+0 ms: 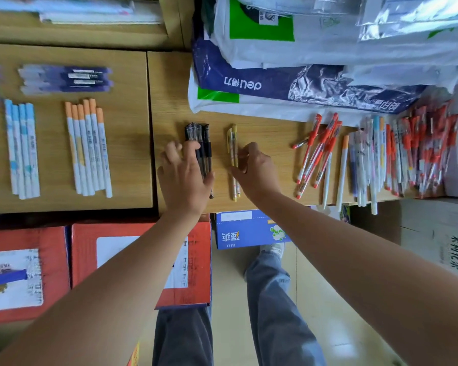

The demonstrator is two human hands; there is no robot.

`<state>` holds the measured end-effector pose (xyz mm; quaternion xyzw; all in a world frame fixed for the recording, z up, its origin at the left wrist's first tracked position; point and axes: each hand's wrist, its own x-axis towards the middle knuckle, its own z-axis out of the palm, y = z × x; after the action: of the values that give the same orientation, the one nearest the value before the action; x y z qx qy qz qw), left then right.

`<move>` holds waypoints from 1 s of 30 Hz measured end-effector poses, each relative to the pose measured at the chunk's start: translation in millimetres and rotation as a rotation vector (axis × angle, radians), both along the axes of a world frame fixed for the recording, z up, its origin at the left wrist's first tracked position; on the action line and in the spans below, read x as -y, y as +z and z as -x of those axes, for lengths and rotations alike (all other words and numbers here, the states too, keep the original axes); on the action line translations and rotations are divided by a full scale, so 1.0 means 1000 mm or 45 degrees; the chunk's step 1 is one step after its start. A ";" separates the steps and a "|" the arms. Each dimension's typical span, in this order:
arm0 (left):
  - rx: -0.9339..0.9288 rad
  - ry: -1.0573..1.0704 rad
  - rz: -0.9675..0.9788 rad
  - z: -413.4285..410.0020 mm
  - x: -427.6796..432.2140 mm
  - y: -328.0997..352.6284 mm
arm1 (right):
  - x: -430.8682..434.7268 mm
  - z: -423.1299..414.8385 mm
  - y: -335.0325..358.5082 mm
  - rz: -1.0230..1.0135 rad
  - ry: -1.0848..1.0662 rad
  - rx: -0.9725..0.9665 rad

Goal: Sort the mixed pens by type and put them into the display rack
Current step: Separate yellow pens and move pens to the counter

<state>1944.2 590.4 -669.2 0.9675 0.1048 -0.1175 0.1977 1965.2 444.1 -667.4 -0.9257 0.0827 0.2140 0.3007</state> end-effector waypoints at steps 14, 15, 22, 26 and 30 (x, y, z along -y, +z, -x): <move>0.240 -0.144 0.003 -0.013 0.031 0.018 | 0.061 0.007 0.012 0.037 -0.152 0.121; 0.242 -0.194 0.050 -0.017 0.042 0.021 | 0.076 0.009 0.014 0.061 -0.196 0.134; 0.034 -0.412 0.320 -0.038 0.128 0.015 | 0.151 0.025 0.016 0.234 -0.291 -0.023; -0.032 -0.350 0.207 -0.049 0.165 0.005 | 0.163 0.024 0.005 0.316 -0.193 -0.108; -0.012 -0.302 0.067 -0.057 0.179 -0.004 | 0.174 0.019 0.002 0.315 -0.149 -0.124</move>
<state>2001.0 411.8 -673.2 0.9670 -0.0127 -0.1475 0.2072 1946.0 270.0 -665.2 -0.9378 0.1769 0.2290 0.1918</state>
